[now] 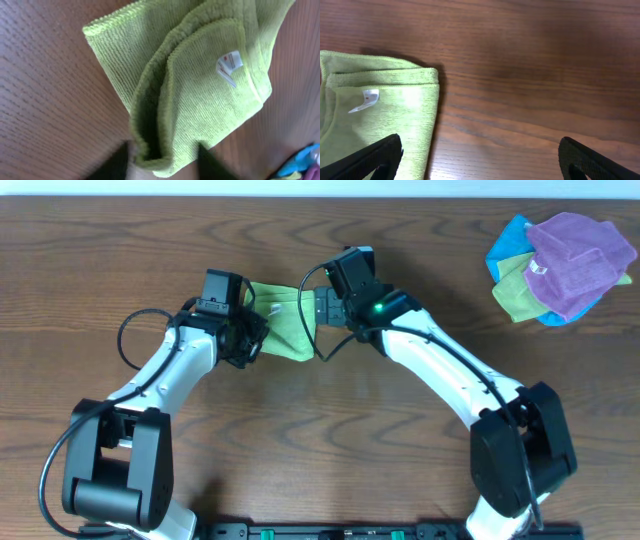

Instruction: Fold the cloth

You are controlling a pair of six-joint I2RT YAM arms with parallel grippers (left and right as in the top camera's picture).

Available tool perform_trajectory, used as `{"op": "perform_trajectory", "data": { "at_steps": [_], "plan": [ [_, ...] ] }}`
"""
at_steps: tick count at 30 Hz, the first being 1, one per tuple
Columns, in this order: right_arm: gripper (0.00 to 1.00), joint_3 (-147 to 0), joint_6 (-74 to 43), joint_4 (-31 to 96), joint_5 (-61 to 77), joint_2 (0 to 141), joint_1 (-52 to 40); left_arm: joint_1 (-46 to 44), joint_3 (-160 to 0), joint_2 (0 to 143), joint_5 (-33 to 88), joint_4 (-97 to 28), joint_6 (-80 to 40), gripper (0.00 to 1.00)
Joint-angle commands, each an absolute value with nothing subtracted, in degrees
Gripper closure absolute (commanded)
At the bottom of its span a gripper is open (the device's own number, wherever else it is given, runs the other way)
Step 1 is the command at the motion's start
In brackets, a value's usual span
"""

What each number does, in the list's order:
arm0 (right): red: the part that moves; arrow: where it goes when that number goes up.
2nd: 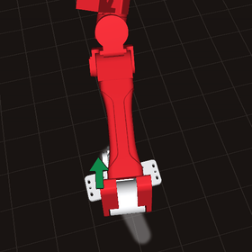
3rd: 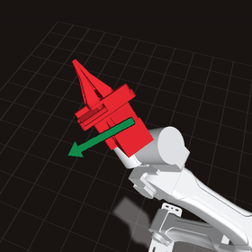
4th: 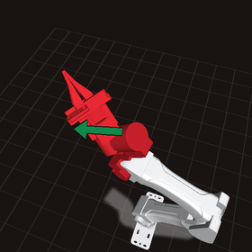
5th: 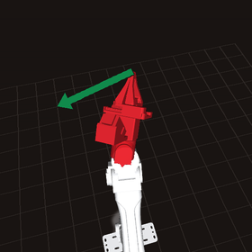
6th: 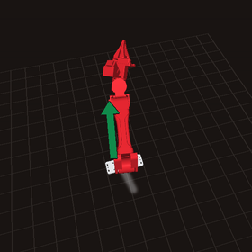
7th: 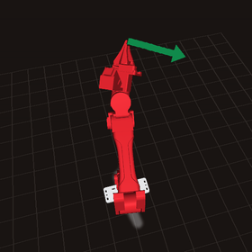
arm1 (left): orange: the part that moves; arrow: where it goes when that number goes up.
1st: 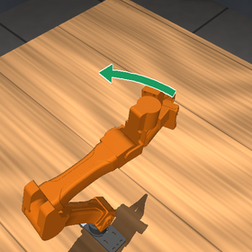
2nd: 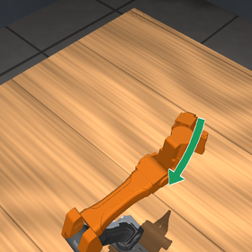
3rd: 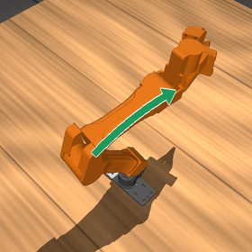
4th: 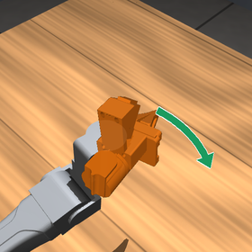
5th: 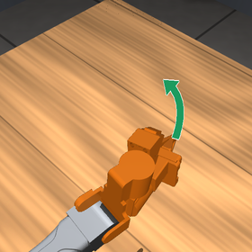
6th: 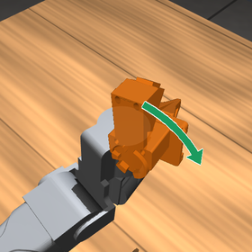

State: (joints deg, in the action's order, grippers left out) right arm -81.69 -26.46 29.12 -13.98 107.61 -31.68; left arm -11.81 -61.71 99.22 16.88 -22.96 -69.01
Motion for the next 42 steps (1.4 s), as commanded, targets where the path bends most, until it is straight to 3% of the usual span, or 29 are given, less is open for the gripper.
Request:
{"op": "perform_trajectory", "data": {
  "at_steps": [1, 10, 14, 21, 25, 27, 28, 31, 33, 42],
  "plan": [
    [0.01, -82.46, -25.58, 29.15, -15.25, 106.74, -30.17, -12.38, -61.76, 99.74, 14.61, -23.29, -69.91, 0.22],
    [0.01, -82.46, -25.58, 29.12, -15.25, 106.74, -29.04, -14.76, -61.76, 99.77, 10.35, -23.18, -72.95, 0.19],
    [0.01, -82.46, -25.58, 29.08, -15.22, 106.74, -28.8, -15.68, -61.76, 101.1, 8.29, -21.78, -73.65, 0.22],
    [0.01, -82.46, -24.43, 28.95, -15.22, 106.74, -28.47, -15.68, -61.76, 107.13, 9.78, -11.97, -73.73, 0.25],
    [0.01, -82.46, -24.08, 28.99, -15.2, 106.74, -28.08, -15.53, -61.78, 107.24, 10.13, -9.98, -73.71, 0.39],
    [0.01, -82.46, -24.1, 28.97, -15.2, 106.74, -27.9, -15.27, -61.78, 107.24, 10.57, -9.54, -73.71, 0.54],
    [0.01, -82.46, -24.1, 28.97, -15.18, 106.74, -27.83, -15.27, -61.87, 107.24, 10.63, -9.56, -73.67, 0.54],
    [0.01, -82.46, -24.1, 28.97, -14.96, 106.74, -27.73, -15.0, -62.7, 107.13, 12.73, -9.61, -70.96, 0.38],
    [0.01, -82.46, -24.12, 28.97, -14.76, 106.74, -27.73, -14.83, -63.68, 107.04, 14.26, -9.91, -69.49, 0.34],
    [0.01, -82.46, -24.12, 28.97, -14.63, 106.74, -27.77, -13.78, -66.24, 106.0, 14.41, -14.48, -65.87, 0.39]
  ]
}}
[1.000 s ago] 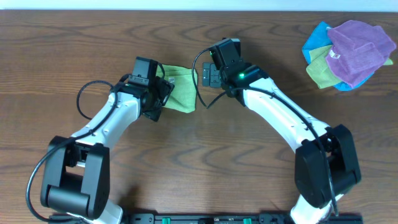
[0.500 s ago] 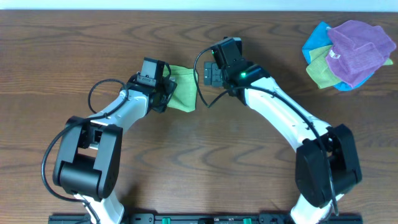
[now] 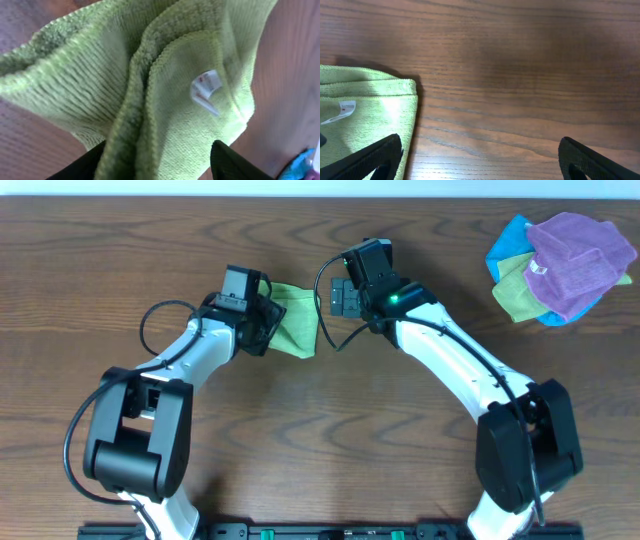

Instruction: Fold the cloth

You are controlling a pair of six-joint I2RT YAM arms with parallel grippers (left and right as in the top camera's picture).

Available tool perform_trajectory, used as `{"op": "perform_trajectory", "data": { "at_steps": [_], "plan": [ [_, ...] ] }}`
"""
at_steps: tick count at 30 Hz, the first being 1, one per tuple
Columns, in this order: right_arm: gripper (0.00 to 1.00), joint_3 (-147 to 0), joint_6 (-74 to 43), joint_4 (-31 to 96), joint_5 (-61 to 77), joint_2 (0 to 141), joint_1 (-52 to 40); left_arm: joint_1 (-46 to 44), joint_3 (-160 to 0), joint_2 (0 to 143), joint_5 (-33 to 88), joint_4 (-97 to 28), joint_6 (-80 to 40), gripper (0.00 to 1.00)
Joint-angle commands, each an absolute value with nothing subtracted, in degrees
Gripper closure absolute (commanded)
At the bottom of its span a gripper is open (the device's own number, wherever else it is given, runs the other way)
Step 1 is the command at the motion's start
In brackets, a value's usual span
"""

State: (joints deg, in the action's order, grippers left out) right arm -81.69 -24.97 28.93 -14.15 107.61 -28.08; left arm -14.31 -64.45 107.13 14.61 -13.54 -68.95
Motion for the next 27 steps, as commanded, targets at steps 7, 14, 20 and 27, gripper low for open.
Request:
{"op": "perform_trajectory", "data": {
  "at_steps": [7, 14, 20, 27],
  "plan": [
    [0.01, -82.46, -24.14, 28.95, -14.57, 106.74, -27.79, -12.6, -67.26, 106.0, 15.14, -18.52, -65.52, 0.5],
    [0.01, -82.46, -24.14, 28.95, -14.57, 106.74, -27.81, -12.6, -67.31, 106.0, 15.11, -19.16, -65.1, 0.57],
    [0.01, -82.46, -24.14, 28.93, -14.57, 106.74, -27.81, -12.6, -67.72, 105.97, 15.11, -19.11, -63.66, 0.62],
    [0.01, -82.46, -24.14, 28.95, -14.57, 106.74, -27.81, -12.6, -73.32, 105.97, 14.81, -20.23, -57.17, 0.94]
  ]
}}
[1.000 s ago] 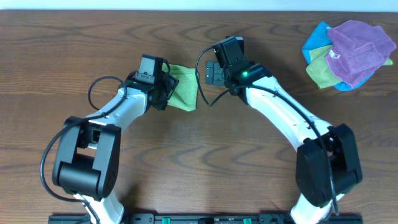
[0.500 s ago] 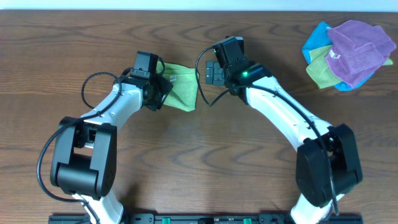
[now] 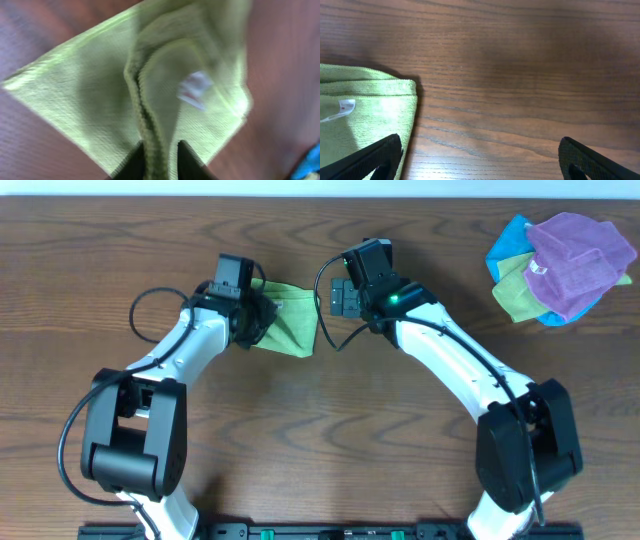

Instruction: Fold the cloth

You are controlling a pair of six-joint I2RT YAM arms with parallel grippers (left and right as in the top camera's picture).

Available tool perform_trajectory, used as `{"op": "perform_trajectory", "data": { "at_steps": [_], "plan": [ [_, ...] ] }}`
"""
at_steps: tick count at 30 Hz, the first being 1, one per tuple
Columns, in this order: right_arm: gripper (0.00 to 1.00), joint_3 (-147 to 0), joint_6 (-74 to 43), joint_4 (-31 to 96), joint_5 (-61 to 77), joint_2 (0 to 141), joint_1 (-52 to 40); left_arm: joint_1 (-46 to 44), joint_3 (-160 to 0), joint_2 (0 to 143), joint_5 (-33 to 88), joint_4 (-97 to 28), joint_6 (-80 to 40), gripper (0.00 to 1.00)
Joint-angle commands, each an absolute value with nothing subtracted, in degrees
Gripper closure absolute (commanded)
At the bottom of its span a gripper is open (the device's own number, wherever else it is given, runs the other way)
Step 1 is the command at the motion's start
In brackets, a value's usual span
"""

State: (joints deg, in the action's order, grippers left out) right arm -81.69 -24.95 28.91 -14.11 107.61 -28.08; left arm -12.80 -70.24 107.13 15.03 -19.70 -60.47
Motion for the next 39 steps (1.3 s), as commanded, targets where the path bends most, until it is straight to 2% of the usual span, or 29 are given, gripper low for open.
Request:
{"op": "perform_trajectory", "data": {
  "at_steps": [1, 5, 12, 18, 31, 39],
  "plan": [
    [0.01, -82.46, -24.14, 28.95, -14.57, 106.74, -27.81, -12.6, -73.87, 105.97, 14.79, -20.38, -57.08, 0.94],
    [0.01, -82.46, -24.14, 28.95, -14.57, 106.74, -27.81, -12.6, -74.11, 105.97, 14.59, -21.61, -55.68, 0.94],
    [0.01, -82.46, -24.14, 28.95, -14.57, 106.76, -27.81, -12.6, -74.11, 105.97, 14.11, -23.59, -46.57, 0.94],
    [0.01, -82.46, -24.14, 28.95, -14.57, 106.76, -27.81, -12.6, -74.72, 105.95, 15.07, -23.68, -45.74, 0.94],
    [0.01, -82.46, -24.16, 28.95, -14.55, 106.76, -27.81, -12.6, -83.11, 105.95, 14.39, -27.66, -37.21, 0.94],
    [0.01, -82.46, -24.16, 28.95, -14.57, 106.76, -27.81, -12.75, -83.0, 106.02, 8.64, -34.61, -34.2, 0.94]
  ]
}}
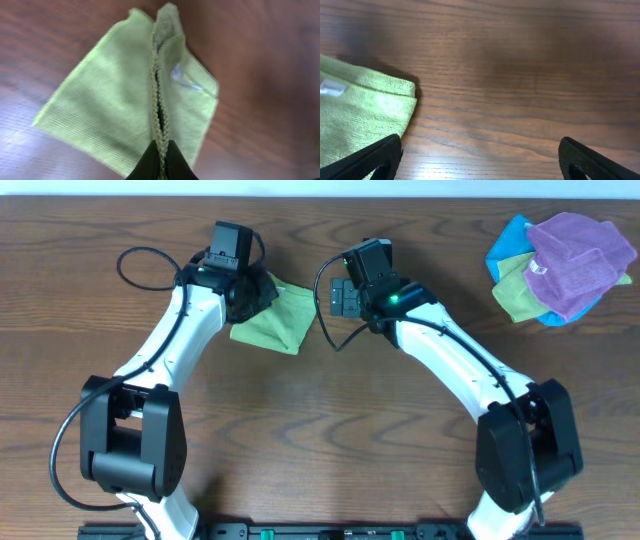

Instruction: Fold the cloth

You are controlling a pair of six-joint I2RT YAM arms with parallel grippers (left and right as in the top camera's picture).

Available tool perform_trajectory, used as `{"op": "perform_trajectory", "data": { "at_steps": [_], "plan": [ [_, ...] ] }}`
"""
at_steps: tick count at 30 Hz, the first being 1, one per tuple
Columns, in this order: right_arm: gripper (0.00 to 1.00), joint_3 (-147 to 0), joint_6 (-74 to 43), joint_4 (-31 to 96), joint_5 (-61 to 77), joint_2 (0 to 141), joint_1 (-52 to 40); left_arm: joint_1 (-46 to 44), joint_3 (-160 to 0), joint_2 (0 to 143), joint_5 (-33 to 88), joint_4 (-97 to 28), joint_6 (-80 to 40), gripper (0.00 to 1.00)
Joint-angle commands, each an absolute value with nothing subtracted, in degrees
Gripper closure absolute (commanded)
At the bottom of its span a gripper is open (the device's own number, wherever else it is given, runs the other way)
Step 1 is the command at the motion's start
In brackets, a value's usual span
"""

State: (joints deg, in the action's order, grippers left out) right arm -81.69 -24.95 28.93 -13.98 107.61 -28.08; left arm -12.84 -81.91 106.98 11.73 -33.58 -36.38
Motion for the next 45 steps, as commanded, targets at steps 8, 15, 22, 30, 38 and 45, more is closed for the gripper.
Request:
{"op": "perform_trajectory", "data": {
  "at_steps": [8, 15, 22, 30, 38, 45],
  "plan": [
    [0.01, -82.46, -24.16, 28.95, -14.55, 106.76, -27.81, -12.75, -82.98, 106.08, 5.02, -36.03, -28.91, 0.94],
    [0.01, -82.46, -24.16, 28.95, -14.55, 106.76, -27.81, -12.75, -82.98, 108.55, 3.42, -35.53, -24.14, 0.93],
    [0.01, -82.46, -24.14, 28.97, -14.57, 106.76, -27.81, -12.75, -82.98, 112.49, 6.57, -33.8, -23.27, 0.88],
    [0.01, -82.46, -24.14, 28.97, -14.55, 106.76, -27.81, -12.75, -82.98, 115.0, 7.09, -33.85, -21.98, 0.89],
    [0.01, -82.46, -24.16, 28.95, -14.55, 106.76, -27.81, -12.75, -82.98, 115.0, 6.92, -37.87, -19.11, 0.27],
    [0.01, -82.46, -24.16, 28.97, -13.76, 106.76, -27.81, -12.64, -83.2, 113.54, 1.08, -42.5, -17.69, 0.05]
  ]
}}
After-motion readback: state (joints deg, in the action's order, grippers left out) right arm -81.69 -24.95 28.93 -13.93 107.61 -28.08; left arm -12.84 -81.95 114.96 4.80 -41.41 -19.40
